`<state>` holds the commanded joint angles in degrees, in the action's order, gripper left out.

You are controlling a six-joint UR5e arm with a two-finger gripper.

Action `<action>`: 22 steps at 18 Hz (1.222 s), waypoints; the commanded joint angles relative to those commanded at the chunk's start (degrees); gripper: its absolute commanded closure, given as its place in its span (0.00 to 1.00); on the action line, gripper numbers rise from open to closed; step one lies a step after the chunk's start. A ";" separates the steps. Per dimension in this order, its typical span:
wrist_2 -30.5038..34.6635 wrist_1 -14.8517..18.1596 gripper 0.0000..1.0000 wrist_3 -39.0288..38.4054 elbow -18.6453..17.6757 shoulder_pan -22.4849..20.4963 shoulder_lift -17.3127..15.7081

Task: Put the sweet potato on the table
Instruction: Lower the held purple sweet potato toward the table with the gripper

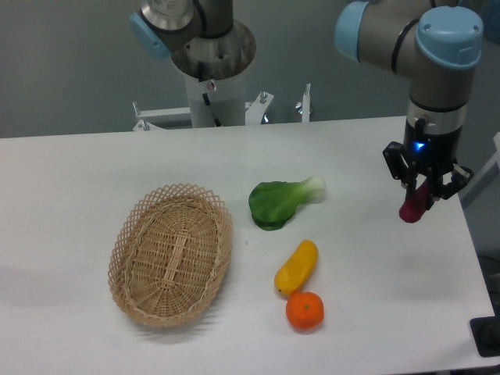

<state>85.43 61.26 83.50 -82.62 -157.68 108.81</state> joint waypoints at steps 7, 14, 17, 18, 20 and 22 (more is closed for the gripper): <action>0.00 -0.18 0.86 -0.17 -0.35 0.09 0.35; 0.09 -0.35 0.86 -1.75 -0.97 0.44 1.23; 0.09 -3.68 0.86 -6.31 -1.58 2.45 2.46; 0.09 -5.43 0.86 -7.81 -2.10 2.98 3.07; 0.18 -9.30 0.86 -11.32 -3.42 3.86 4.30; 0.35 -13.43 0.86 -14.49 -4.56 4.74 6.06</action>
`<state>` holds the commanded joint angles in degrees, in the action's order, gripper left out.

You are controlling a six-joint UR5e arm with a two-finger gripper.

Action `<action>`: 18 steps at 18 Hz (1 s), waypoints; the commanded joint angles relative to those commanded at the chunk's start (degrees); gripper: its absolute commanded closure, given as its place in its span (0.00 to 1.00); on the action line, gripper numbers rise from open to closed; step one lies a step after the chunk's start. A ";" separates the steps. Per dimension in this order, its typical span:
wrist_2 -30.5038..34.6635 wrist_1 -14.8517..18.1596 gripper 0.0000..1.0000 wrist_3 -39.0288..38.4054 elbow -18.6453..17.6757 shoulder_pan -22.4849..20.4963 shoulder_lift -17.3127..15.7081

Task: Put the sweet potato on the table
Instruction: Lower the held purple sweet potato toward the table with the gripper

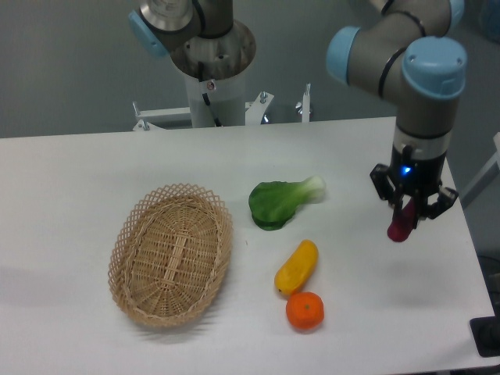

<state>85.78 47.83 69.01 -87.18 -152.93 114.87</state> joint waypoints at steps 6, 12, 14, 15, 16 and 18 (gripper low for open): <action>8.69 -8.89 0.86 -0.36 -0.80 2.37 7.11; 8.97 -9.86 0.86 -1.15 -3.60 2.90 8.97; 8.97 -10.21 0.86 -2.81 -4.75 2.90 8.97; 8.97 -10.39 0.86 -4.74 -5.27 2.90 8.97; 8.88 -10.39 0.86 -7.02 -5.54 2.99 8.97; 8.79 -10.48 0.85 -9.06 -5.63 2.99 8.97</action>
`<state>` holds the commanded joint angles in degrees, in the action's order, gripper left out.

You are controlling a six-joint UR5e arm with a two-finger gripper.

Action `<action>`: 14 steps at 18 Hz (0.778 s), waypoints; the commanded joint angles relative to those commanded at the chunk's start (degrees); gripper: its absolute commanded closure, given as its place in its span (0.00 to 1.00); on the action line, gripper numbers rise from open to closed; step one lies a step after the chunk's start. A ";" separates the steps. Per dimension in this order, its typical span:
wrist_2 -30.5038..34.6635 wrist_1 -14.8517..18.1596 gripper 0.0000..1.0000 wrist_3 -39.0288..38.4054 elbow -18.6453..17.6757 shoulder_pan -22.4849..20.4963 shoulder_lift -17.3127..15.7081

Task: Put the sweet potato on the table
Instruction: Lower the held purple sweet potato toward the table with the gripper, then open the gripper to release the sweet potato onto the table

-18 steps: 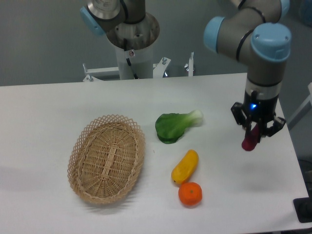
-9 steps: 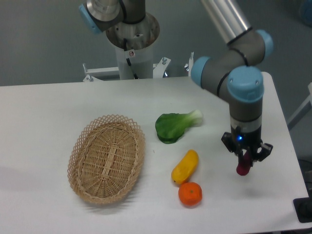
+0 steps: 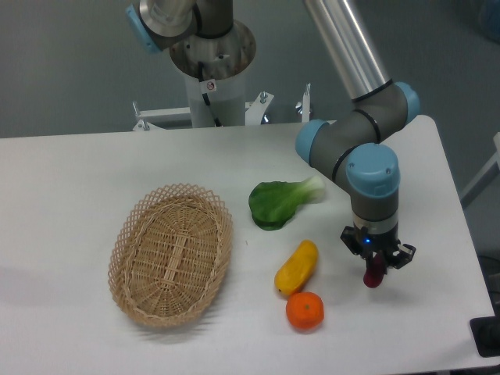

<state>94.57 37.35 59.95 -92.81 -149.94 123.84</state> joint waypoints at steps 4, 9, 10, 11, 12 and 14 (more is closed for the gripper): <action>0.17 0.00 0.85 -0.27 -0.09 0.09 0.52; 0.17 -0.09 0.81 0.26 -0.09 0.09 0.70; 0.17 -0.09 0.81 0.26 -0.09 0.09 0.70; 0.17 -0.09 0.80 0.35 -0.09 0.09 0.70; 0.17 -0.09 0.76 0.35 -0.09 0.09 0.70; 0.17 -0.09 0.67 0.35 0.00 0.09 0.70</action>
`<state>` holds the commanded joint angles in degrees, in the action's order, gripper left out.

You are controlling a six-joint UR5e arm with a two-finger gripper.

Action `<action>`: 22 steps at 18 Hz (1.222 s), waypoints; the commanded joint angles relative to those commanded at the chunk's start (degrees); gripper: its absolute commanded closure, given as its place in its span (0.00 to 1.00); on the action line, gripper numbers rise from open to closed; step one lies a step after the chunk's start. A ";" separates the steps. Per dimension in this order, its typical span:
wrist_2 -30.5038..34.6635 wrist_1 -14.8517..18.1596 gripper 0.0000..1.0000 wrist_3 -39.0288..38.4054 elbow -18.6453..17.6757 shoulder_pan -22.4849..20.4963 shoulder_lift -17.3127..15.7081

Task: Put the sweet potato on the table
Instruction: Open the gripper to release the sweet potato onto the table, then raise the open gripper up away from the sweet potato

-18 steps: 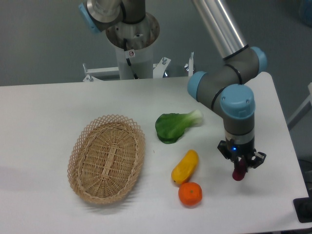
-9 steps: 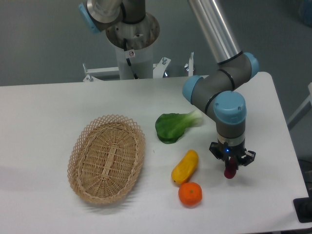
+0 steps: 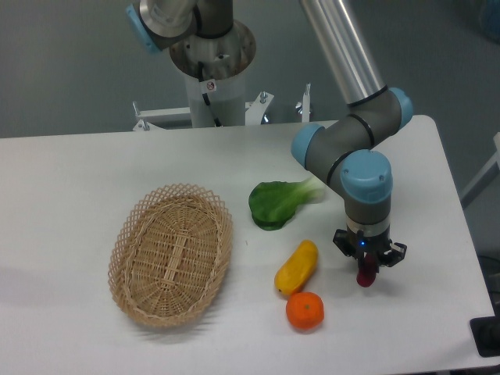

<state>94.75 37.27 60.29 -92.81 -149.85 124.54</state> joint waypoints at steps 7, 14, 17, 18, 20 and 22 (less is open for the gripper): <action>0.17 0.00 0.00 -0.18 1.58 0.00 -0.26; 0.53 0.88 0.00 -0.88 7.73 0.26 -1.58; -0.09 0.79 0.00 0.09 9.58 0.26 -3.51; -0.52 0.70 0.00 1.05 9.84 0.09 -4.12; -0.97 1.05 0.00 5.25 10.63 -0.35 -5.62; -0.79 3.50 0.00 9.99 10.98 -2.19 -7.37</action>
<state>93.96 40.76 70.29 -81.83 -152.04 117.17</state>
